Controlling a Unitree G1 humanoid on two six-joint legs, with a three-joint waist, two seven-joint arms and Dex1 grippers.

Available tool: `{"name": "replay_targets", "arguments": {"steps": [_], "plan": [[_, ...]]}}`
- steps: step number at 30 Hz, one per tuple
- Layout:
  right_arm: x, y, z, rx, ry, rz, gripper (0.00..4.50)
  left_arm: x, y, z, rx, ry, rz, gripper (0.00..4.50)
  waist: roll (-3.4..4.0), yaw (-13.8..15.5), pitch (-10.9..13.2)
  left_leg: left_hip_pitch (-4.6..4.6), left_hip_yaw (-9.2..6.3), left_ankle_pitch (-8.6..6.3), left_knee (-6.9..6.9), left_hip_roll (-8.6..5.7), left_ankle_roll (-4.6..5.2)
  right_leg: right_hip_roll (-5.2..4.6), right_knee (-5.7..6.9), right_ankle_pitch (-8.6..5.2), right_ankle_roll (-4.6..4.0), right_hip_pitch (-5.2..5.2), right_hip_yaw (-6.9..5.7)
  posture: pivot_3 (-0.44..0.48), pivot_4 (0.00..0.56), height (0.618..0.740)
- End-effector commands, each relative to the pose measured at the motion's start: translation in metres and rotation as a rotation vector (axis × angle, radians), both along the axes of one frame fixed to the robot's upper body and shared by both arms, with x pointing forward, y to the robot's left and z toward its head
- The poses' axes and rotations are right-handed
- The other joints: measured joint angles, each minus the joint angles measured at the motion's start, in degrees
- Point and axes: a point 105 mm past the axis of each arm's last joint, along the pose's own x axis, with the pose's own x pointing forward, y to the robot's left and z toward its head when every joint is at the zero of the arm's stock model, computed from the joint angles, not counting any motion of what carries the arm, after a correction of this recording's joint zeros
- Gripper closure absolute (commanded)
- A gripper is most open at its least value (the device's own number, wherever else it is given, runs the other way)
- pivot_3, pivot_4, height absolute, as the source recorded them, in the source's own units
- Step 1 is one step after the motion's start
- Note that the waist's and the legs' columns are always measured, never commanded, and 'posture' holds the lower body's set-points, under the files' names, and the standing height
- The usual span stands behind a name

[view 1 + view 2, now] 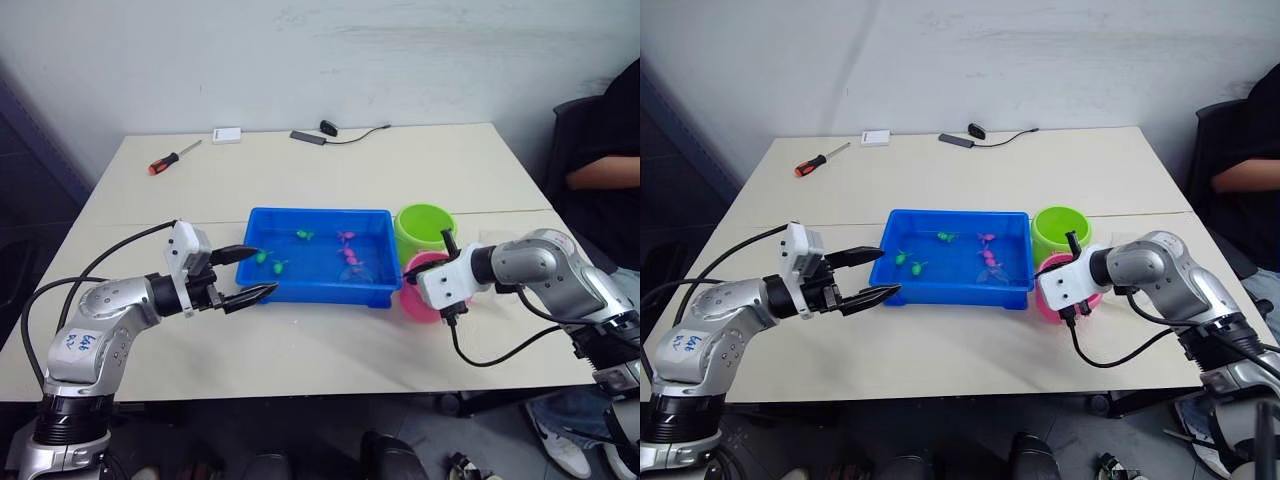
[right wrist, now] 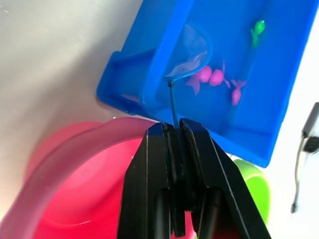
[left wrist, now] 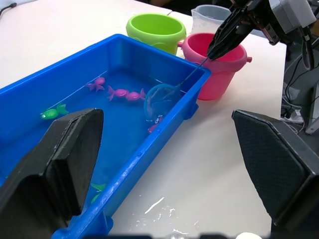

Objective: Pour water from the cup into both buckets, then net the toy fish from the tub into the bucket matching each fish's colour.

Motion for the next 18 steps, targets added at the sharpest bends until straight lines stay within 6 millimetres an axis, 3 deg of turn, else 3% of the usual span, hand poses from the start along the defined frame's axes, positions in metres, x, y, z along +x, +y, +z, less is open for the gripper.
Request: {"name": "replay_targets", "arguments": {"steps": [1,12,18], "plan": [[-0.004,0.006,0.006,0.062,0.068,-0.029,4.5,-0.005,0.0,0.013,-0.003,-0.057,-0.007,0.03,0.0,0.0,0.0,0.0,0.0,0.0,0.0,0.0,0.0,0.0,0.0,0.0,0.0,0.0,0.0,0.0,0.15,0.74],[-0.003,0.026,0.018,0.342,0.285,-0.237,4.5,-0.006,0.007,0.012,-0.002,-0.053,0.029,0.03,0.01,0.1,0.0,-0.02,-0.08,-0.07,0.03,0.0,0.12,-0.01,0.11,0.01,-0.02,-0.04,-0.03,0.0,0.15,0.74],[0.0,0.029,0.022,0.431,0.327,-0.321,4.5,-0.005,0.027,0.009,-0.048,-0.039,0.126,0.03,0.01,0.1,0.0,-0.03,-0.18,-0.13,0.02,0.0,0.22,-0.02,0.09,0.01,-0.02,-0.04,-0.06,0.0,0.15,0.74]]}}
